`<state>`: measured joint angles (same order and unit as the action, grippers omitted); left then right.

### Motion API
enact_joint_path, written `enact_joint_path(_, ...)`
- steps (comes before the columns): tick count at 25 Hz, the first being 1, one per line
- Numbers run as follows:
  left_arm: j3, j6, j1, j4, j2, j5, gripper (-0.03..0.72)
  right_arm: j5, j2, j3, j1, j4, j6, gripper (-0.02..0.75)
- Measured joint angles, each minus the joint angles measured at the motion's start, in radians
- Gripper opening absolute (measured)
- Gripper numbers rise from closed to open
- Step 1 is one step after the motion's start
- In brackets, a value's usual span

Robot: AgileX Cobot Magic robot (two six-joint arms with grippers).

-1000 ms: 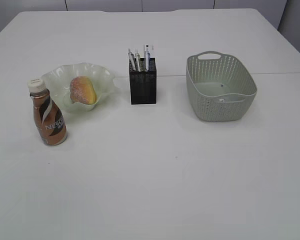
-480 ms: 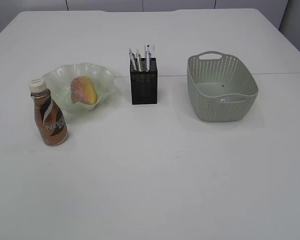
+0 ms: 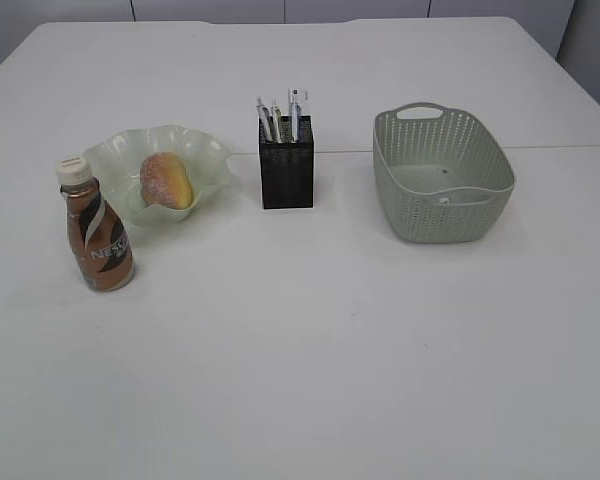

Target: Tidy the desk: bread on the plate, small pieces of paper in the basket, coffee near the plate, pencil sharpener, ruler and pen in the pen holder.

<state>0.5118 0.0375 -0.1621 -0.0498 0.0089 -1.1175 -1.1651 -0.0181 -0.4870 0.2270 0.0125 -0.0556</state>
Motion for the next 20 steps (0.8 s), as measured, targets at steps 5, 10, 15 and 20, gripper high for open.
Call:
enact_joint_path(5,0.0,0.0,0.0,0.0,0.0,0.0,0.237,0.002,0.0,0.0,0.0,0.007,0.007,0.341)
enact_joint_path(10,0.0,0.0,0.0,0.0,0.0,0.0,0.237,0.003,0.0,0.0,0.0,0.017,0.02,0.364)
enact_joint_path(15,0.0,0.0,0.002,0.0,0.0,0.0,0.237,0.003,0.0,0.0,0.0,0.019,0.02,0.364)
enact_joint_path(20,0.0,0.0,0.004,0.0,0.0,0.0,0.237,0.005,0.0,0.0,-0.042,0.021,0.022,0.364)
